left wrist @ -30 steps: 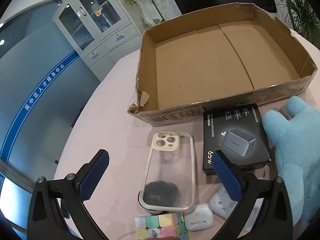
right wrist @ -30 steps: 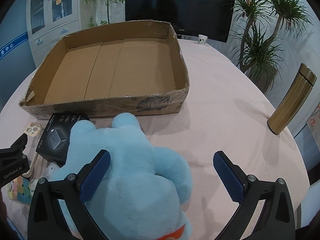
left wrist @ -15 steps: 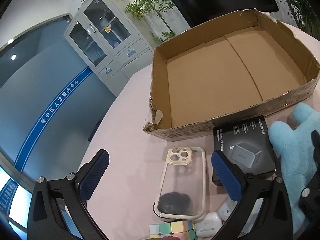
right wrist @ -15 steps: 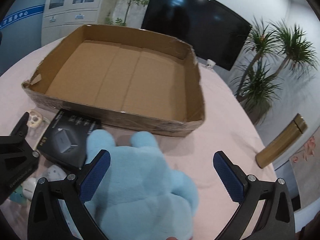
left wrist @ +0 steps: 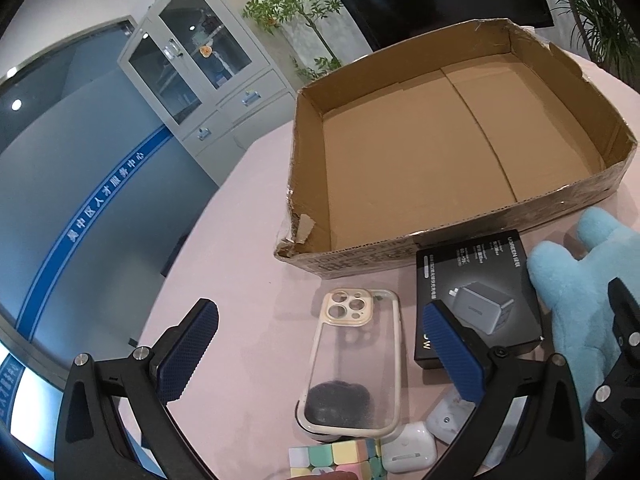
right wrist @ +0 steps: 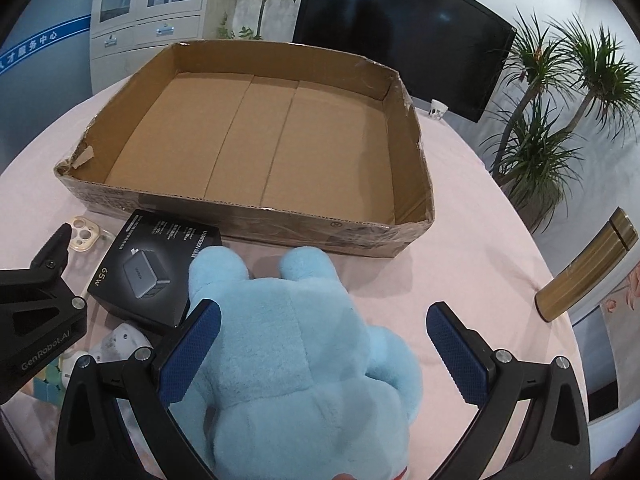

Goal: Organize objects

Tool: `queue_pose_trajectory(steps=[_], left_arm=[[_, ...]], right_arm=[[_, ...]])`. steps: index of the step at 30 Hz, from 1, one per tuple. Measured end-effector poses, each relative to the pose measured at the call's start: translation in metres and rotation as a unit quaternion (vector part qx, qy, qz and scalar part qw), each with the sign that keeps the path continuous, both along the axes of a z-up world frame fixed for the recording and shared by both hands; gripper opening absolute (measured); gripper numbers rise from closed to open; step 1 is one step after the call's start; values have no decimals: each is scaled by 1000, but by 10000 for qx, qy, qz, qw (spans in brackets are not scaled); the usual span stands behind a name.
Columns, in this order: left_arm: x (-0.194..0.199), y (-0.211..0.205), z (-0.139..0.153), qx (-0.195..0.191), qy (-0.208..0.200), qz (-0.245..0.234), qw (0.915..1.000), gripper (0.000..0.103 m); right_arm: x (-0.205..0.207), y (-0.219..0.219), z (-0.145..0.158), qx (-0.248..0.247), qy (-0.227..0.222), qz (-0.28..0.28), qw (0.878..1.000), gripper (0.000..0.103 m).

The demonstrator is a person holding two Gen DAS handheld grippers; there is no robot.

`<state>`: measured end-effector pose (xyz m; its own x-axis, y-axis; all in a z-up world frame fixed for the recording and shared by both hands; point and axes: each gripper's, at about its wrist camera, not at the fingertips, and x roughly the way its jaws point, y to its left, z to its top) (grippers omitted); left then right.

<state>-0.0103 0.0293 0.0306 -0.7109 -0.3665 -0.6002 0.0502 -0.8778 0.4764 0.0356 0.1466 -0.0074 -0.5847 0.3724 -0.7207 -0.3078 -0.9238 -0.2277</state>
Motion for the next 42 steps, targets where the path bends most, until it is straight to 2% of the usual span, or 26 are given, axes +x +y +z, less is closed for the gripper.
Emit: queue_pose_trajectory(steps=[4, 10, 13, 15, 16, 18, 20, 21, 22, 26, 29, 31, 32, 34, 37, 38, 39, 40, 42], left_arm=[[-2, -3, -1, 274, -227, -150, 9993, 102], [0, -3, 2, 561, -325, -272, 9975, 102], [-3, -6, 8, 979, -543, -488, 9925, 102], [-6, -9, 16, 1439, -710, -734, 9843, 102], [-7, -9, 20, 1707, -822, -932, 9775, 102], [-11, -7, 24, 2310, -1161, -1367, 9563, 102], [-14, -1, 23, 2842, -1515, -1774, 9300, 102], [-15, 5, 21, 2994, -1642, -1903, 9204, 102], [-14, 11, 18, 3044, -1731, -1960, 9160, 102], [-10, 33, 2, 2956, -1991, -1977, 9132, 102], [5, 40, -13, 3016, -2221, -2025, 9048, 102], [16, 42, -19, 3043, -2222, -2119, 9017, 102], [19, 43, -22, 3003, -2222, -2128, 9029, 101], [23, 46, -28, 2937, -2256, -2109, 9046, 94], [22, 44, -29, 3103, -2241, -2108, 8995, 86], [22, 43, -26, 3094, -2211, -2115, 9004, 83], [24, 42, -25, 3137, -2211, -2089, 8995, 75], [27, 39, -23, 3250, -2225, -2044, 8962, 67], [31, 38, -25, 3249, -2192, -1959, 8989, 64]], right_arm=[[0, 4, -2, -240, -55, 24, 9997, 103], [4, 8, -3, -471, -43, 41, 9989, 103], [12, 23, 8, -955, 168, 121, 9952, 103], [20, 43, 16, -1409, 346, 94, 9894, 103], [24, 55, 18, -1649, 421, 86, 9854, 103], [34, 84, 22, -2095, 525, 13, 9764, 103], [45, 113, 20, -2559, 636, -15, 9646, 103], [49, 124, 17, -2768, 643, -60, 9588, 103], [52, 139, 10, -3076, 597, -116, 9496, 103], [58, 167, -18, -3792, 476, -258, 9237, 103], [53, 175, -43, -4198, 302, -158, 9070, 103], [49, 175, -54, -4270, 257, 70, 9039, 103], [45, 173, -60, -4261, 251, 217, 9040, 103], [38, 172, -70, -4309, 158, 378, 9015, 100], [29, 172, -84, -4317, 12, 678, 8995, 91], [26, 173, -88, -4413, 35, 779, 8940, 87], [24, 175, -91, -4492, 43, 845, 8894, 81], [20, 175, -94, -4555, 29, 934, 8853, 79], [15, 172, -98, -4583, 13, 1135, 8815, 72]])
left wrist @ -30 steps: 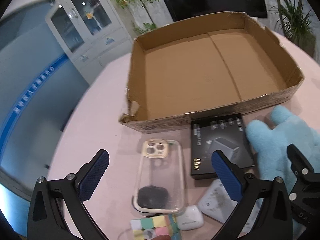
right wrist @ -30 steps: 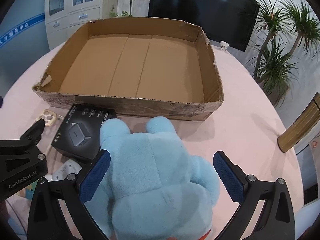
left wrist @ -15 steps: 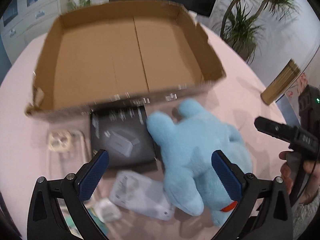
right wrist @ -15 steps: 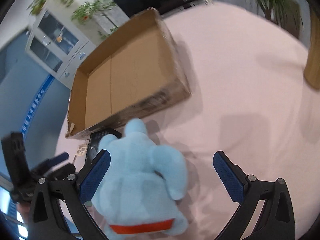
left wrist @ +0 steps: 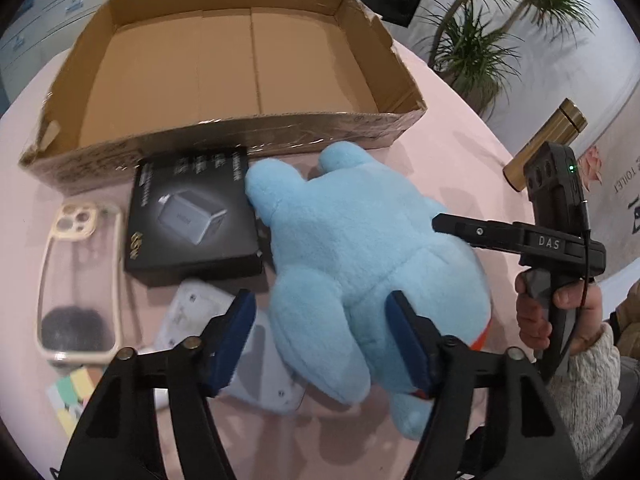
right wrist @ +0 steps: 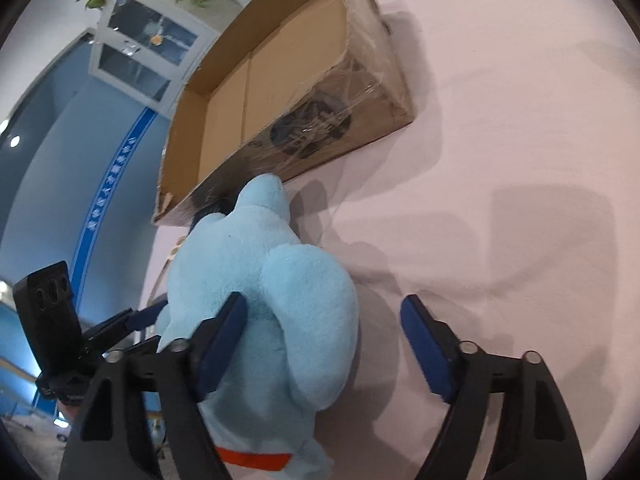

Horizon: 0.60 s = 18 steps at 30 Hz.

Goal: Organize objects

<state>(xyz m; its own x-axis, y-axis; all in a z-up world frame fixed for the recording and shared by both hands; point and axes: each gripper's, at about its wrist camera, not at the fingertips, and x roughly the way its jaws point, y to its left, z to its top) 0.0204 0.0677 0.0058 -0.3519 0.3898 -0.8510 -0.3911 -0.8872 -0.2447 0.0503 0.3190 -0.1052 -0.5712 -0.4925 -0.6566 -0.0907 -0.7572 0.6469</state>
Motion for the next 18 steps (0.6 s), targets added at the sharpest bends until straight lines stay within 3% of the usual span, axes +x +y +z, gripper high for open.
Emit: queue_pose_trajectory(steps=[3, 5, 9, 11, 18], left_arm=[[-1, -4, -14, -33, -216, 80, 9997, 42], [0, -4, -22, 16, -428, 72, 9991, 34], [2, -4, -22, 62, -328, 142, 9993, 29], [0, -4, -23, 24, -324, 173, 9993, 26], [-1, -13, -14, 121, -198, 179, 9996, 22]], right_arm=[[-9, 0, -8, -147, 0, 157, 9998, 61], [-15, -1, -13, -296, -20, 261, 9992, 56], [-19, -10, -9, -296, 57, 461, 9985, 29], [-18, -16, -6, -250, 97, 561, 9981, 24], [-6, -40, 27, 228, 363, 639, 9970, 19]])
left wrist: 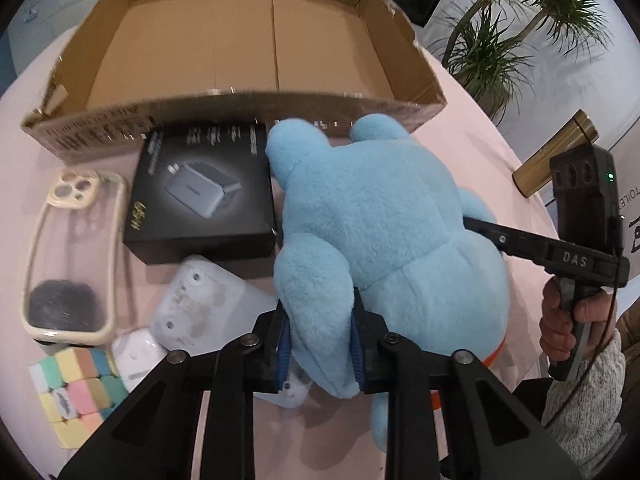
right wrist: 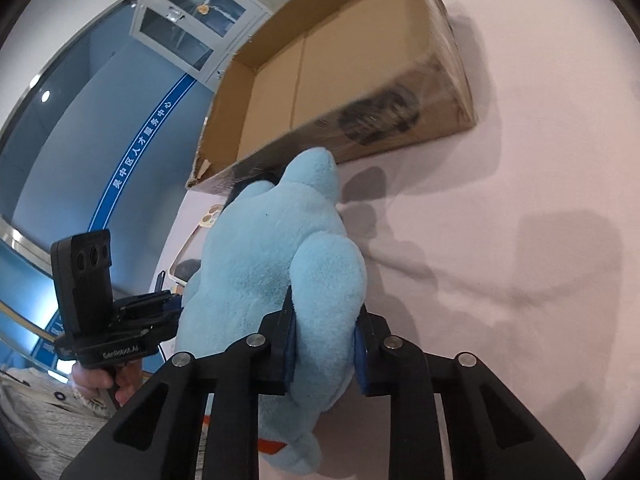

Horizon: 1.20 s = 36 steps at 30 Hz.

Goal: Organize objects

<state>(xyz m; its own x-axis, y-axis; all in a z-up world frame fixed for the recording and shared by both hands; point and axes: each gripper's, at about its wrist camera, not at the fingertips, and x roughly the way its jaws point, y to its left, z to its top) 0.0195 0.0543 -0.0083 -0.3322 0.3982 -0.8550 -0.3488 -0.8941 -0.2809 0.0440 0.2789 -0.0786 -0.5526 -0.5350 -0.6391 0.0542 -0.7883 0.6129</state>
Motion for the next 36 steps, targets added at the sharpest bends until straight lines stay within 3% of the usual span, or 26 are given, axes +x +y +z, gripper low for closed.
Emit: queue_pose_trajectory(steps=[9, 15, 25, 30, 36], left_arm=[[-25, -6, 54, 115, 595, -107, 9981, 22], [-82, 8, 83, 65, 809, -180, 9965, 22], [-174, 31, 97, -70, 1149, -121, 9933, 22], [-217, 43, 82, -170, 1253, -52, 9920, 22], [-235, 57, 39, -423, 1073, -81, 9933, 22]], right_arm=[[-14, -4, 67, 315, 581, -125, 9977, 18], [-58, 9, 100, 446, 776, -301, 9955, 18], [-142, 50, 128, 635, 1028, -567, 9910, 18], [-183, 62, 123, 1059, 943, -682, 9875, 18], [-196, 74, 77, 1200, 614, -670, 9886, 18]])
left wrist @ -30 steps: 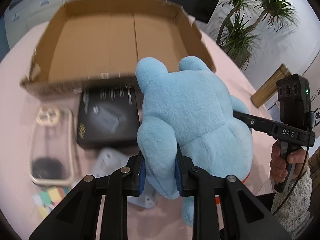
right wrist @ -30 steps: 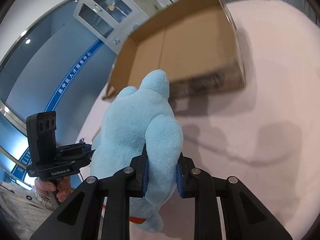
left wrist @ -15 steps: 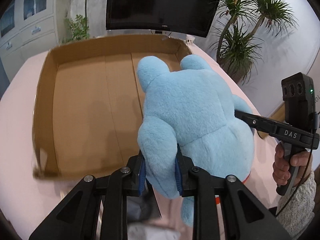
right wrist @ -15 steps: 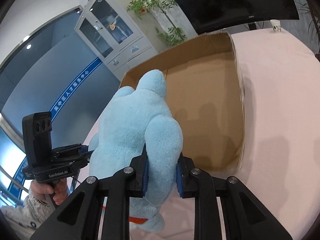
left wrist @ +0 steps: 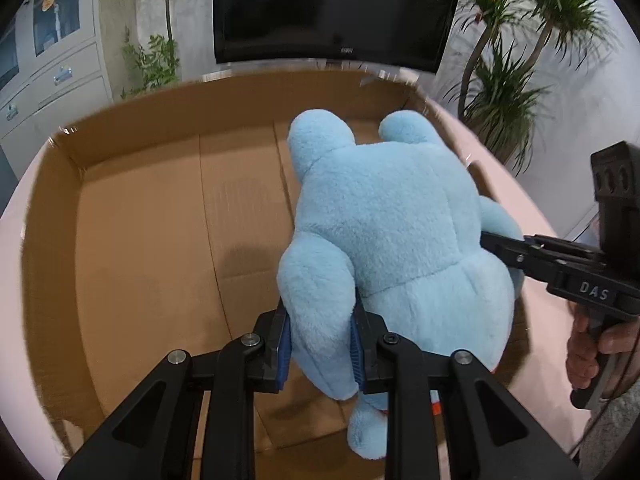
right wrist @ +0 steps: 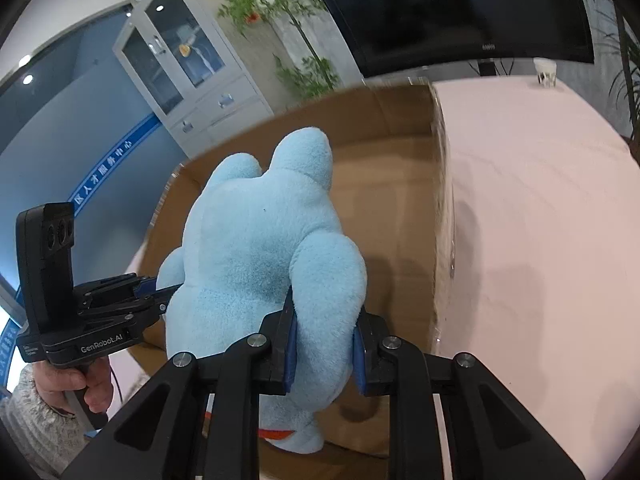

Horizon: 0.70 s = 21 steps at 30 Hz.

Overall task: Organize objects
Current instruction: 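Carry the plush toy over the box with both tools and open them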

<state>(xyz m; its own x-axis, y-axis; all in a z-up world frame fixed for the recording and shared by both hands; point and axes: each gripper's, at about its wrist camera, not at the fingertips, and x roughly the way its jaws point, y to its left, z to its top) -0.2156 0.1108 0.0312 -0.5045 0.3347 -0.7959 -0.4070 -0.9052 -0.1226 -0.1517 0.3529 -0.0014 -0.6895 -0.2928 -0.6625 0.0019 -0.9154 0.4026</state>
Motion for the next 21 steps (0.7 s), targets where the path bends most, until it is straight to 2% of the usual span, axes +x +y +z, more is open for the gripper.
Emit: queue_pose_trajectory(steps=[5, 12, 16, 17, 18, 19, 20, 21], left_arm=[[4, 3, -22, 9, -233, -60, 9997, 22], [6, 5, -38, -12, -425, -28, 9991, 24], [6, 3, -43, -55, -445, 55, 9990, 28], [5, 1, -46, -59, -490, 89, 9987, 32], [4, -1, -48, -98, -526, 149, 9985, 41], [3, -4, -49, -149, -515, 242, 9983, 60], [2, -9, -49, -214, -492, 367, 9979, 72], [0, -15, -49, -211, -505, 503, 9972, 90]], right_arm=[[4, -1, -19, 276, -173, 9, 9995, 18], [8, -12, -17, 924, -240, 12, 9954, 21], [12, -20, -17, 1282, -232, -68, 9915, 23], [11, -21, -17, 1255, -228, -88, 9918, 26], [12, -21, -16, 1240, -215, -114, 9920, 30], [14, -20, -14, 1237, -184, -162, 9920, 33], [15, -19, -11, 1280, -141, -248, 9914, 41], [18, -18, -10, 1274, -115, -279, 9914, 48]])
